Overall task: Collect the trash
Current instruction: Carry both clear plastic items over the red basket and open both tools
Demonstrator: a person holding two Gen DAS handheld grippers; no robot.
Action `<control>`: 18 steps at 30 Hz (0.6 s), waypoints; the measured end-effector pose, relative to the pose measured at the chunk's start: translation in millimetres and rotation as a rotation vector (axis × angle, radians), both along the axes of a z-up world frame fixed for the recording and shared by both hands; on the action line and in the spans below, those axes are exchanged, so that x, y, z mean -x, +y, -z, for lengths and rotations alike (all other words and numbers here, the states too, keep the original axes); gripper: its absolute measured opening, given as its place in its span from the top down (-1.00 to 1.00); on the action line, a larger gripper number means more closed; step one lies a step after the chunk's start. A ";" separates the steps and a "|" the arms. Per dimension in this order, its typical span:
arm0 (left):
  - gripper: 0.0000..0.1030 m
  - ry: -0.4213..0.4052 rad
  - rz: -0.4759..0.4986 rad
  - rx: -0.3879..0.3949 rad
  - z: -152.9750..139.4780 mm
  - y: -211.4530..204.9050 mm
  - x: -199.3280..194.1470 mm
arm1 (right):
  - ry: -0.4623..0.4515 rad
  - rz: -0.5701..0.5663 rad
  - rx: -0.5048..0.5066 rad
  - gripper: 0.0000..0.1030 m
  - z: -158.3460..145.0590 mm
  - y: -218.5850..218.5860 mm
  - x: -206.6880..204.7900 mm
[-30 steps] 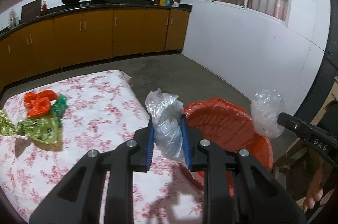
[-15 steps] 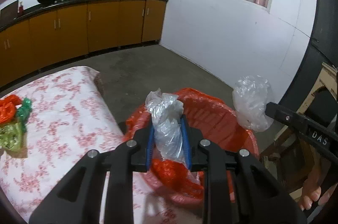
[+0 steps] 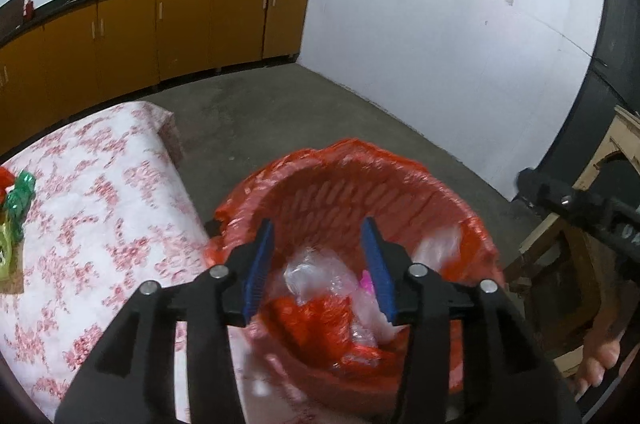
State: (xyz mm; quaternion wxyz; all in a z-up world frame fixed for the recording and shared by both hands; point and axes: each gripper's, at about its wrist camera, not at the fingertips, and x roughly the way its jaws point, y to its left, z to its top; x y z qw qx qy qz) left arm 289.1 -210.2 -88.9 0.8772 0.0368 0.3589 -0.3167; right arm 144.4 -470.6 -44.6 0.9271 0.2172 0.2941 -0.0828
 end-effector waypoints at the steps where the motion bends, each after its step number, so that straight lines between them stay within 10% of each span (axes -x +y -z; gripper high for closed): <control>1: 0.09 0.002 -0.013 -0.005 1.5 4.8 -1.6 | 0.002 0.003 0.004 0.26 0.2 0.1 0.6; 18: -0.18 -0.107 -0.336 -0.130 -4.3 127.2 -5.8 | -0.006 -0.129 0.137 0.11 -15.9 66.7 -23.4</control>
